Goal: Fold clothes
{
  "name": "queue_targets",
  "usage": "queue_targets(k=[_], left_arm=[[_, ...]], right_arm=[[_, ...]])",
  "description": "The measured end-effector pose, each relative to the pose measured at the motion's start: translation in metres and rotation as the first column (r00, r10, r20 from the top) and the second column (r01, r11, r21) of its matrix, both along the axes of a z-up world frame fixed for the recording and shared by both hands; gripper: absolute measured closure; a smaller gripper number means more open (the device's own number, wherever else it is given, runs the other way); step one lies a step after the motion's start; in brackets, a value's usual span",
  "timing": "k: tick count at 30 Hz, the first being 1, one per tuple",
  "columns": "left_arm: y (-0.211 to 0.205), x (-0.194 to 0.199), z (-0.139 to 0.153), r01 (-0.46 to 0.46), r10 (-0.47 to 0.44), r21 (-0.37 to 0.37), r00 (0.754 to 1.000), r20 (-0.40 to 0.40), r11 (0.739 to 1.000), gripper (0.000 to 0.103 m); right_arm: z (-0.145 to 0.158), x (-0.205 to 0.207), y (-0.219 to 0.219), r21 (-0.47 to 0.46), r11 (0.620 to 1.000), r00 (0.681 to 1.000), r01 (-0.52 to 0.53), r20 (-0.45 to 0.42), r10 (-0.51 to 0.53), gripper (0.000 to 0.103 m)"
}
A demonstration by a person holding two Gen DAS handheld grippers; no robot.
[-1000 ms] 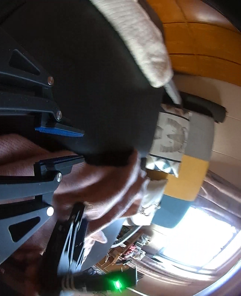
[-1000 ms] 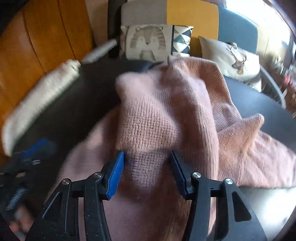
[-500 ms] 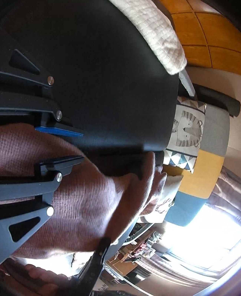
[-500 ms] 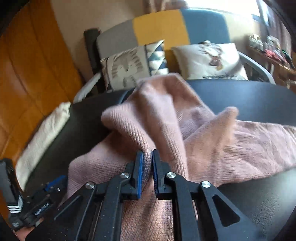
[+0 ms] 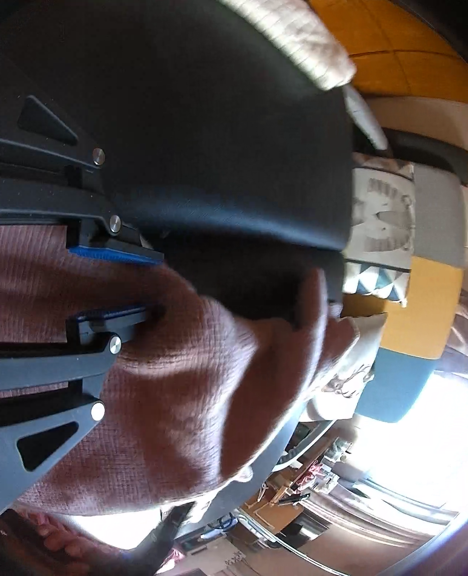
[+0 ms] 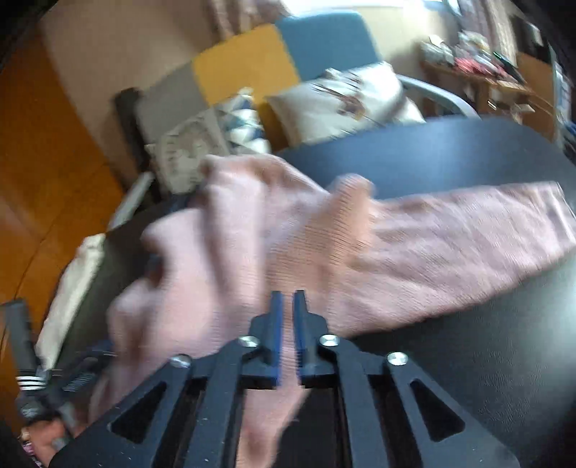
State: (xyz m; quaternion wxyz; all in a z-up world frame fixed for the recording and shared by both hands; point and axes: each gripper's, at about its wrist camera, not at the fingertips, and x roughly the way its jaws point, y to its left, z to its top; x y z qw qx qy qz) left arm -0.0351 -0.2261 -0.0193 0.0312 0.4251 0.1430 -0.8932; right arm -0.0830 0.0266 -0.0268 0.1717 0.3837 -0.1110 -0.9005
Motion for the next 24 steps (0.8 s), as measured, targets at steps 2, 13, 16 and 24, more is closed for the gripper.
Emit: queue_targets(k=[2, 13, 16, 24], left_arm=[[0.008, 0.009, -0.003, -0.008, 0.007, -0.008, 1.0, -0.024, 1.0, 0.083], [0.01, 0.04, -0.014, -0.034, 0.037, 0.034, 0.996, -0.084, 0.999, 0.082], [0.007, 0.045, -0.017, -0.031, 0.037, 0.066, 0.994, -0.099, 0.997, 0.082], [-0.005, 0.051, -0.021, -0.035, 0.055, 0.17, 0.992, -0.115, 0.985, 0.081]], right_arm=[[0.01, -0.006, -0.021, 0.03, 0.998, 0.998, -0.058, -0.025, 0.059, 0.05], [-0.005, -0.074, -0.215, 0.586, 0.746, 0.938, -0.317, 0.08, 0.336, 0.032], [-0.032, -0.086, -0.229, 0.65, 0.698, 0.949, -0.299, 0.129, 0.287, 0.033], [-0.031, -0.1, -0.163, 0.354, 0.915, 0.979, -0.196, 0.124, 0.162, 0.091]])
